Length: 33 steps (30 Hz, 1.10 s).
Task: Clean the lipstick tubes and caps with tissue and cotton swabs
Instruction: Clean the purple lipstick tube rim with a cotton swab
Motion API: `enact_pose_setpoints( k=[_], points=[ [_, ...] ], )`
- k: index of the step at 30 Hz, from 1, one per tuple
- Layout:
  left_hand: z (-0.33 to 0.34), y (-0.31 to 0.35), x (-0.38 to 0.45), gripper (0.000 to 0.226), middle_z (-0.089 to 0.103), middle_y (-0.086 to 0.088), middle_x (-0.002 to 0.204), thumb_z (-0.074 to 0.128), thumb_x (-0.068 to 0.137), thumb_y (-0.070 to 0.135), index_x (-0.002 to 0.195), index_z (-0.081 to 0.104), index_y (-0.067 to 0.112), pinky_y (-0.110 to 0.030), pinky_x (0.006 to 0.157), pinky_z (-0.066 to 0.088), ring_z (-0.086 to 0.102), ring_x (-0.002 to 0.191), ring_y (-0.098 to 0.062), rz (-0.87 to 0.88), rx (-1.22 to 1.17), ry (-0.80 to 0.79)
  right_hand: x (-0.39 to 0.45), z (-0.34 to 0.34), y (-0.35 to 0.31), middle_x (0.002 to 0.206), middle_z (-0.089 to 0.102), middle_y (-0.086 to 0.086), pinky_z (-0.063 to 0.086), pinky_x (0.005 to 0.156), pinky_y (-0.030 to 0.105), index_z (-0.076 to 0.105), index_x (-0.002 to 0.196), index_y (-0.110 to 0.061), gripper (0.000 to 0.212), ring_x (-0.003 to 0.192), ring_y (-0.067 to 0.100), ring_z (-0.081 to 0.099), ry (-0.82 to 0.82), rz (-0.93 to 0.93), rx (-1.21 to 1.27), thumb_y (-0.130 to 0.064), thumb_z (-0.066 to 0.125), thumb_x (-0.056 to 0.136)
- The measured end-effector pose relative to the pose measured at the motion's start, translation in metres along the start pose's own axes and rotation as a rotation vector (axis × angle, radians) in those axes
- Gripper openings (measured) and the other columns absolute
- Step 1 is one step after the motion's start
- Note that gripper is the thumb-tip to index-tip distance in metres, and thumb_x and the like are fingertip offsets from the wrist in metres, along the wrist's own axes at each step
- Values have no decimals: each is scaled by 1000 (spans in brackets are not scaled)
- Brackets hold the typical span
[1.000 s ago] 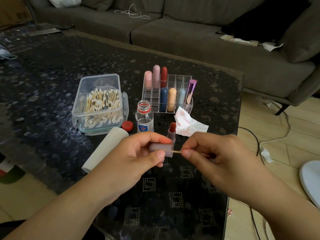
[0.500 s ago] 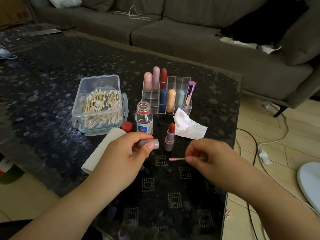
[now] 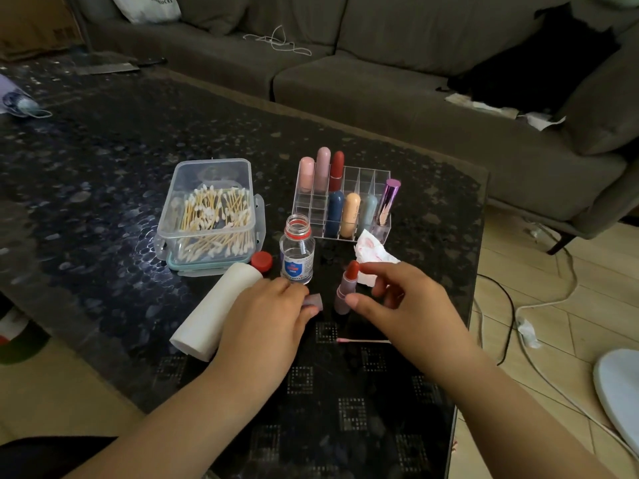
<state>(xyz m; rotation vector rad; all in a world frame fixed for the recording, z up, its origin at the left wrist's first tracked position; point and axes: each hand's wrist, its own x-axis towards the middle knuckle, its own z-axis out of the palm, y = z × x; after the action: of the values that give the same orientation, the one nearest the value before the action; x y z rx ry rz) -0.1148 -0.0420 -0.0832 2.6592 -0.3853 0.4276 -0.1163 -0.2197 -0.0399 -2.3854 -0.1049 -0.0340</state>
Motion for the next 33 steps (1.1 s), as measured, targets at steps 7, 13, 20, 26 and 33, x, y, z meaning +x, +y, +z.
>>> enact_pose_setpoints(
  k=[7, 13, 20, 26, 33],
  points=[
    [-4, 8, 1, 46, 63, 2, 100, 78, 70, 33, 109, 65, 13, -25, 74, 47, 60, 90, -15, -33, -122, 11, 7, 7, 0, 73, 59, -4, 41, 62, 9, 72, 89, -25, 9, 64, -1, 51, -9, 17, 309, -27, 73, 80],
    [-30, 35, -6, 46, 62, 25, 93, 68, 55, 70, 91, 54, 45, -8, 72, 39, 55, 95, 9, -231, -753, -110, -6, -16, -16, 80, 69, 12, 50, 74, 36, 74, 81, -18, 37, 79, 31, 62, -6, -112, 529, -50, 65, 63],
    [-30, 34, -5, 34, 67, 3, 77, 70, 57, 55, 82, 65, 33, -36, 71, 52, 63, 74, -15, -207, -993, -190, -11, -23, -18, 81, 70, 12, 50, 76, 47, 74, 84, -15, 38, 80, 37, 61, -65, -161, 526, -47, 63, 67],
    [-34, 30, -4, 22, 70, -2, 77, 69, 63, 47, 77, 69, 30, -25, 72, 48, 65, 75, -13, -195, -1118, -317, -12, -24, -17, 85, 71, 13, 54, 76, 37, 74, 84, -12, 30, 82, 33, 63, -96, -191, 532, -39, 63, 73],
    [-48, 29, -3, 43, 73, -6, 95, 65, 76, 38, 110, 65, 11, -19, 85, 48, 68, 97, -15, -138, -1357, -614, -9, -32, -13, 72, 66, 7, 49, 63, 22, 71, 87, -7, 36, 64, 21, 58, -312, -203, 808, -42, 67, 80]
  ],
)
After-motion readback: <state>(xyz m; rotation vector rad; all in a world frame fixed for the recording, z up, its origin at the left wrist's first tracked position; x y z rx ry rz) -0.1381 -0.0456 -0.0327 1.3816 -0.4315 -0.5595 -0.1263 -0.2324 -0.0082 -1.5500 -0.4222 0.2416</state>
